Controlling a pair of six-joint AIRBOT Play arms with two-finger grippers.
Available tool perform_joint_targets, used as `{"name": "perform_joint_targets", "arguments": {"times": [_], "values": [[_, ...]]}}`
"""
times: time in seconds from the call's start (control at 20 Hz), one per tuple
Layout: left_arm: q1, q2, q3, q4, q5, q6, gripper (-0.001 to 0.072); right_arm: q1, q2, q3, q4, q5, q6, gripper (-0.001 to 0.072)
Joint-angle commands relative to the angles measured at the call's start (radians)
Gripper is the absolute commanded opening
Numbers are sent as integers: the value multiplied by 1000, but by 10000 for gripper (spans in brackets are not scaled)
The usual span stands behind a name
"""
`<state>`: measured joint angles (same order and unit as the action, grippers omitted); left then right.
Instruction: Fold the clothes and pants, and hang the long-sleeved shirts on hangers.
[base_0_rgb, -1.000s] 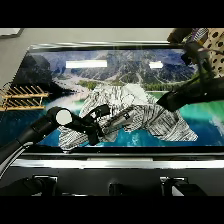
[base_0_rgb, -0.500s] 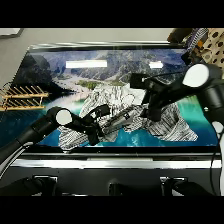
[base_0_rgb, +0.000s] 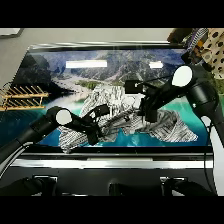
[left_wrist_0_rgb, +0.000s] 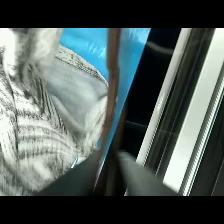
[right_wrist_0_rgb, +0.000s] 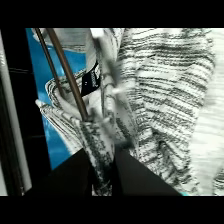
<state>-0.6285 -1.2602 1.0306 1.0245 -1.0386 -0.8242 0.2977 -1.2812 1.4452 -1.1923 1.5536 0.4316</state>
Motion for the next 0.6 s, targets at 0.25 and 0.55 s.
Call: {"name": "perform_joint_targets", "arguments": {"times": [0.25, 0.55], "values": [[197, 83, 9, 107, -51, -552, 720, 2, 22, 0, -38, 42, 90, 21], [355, 341, -304, -38, 72, -655, 712, 2, 35, 1, -103, -62, 248, 22]]}}
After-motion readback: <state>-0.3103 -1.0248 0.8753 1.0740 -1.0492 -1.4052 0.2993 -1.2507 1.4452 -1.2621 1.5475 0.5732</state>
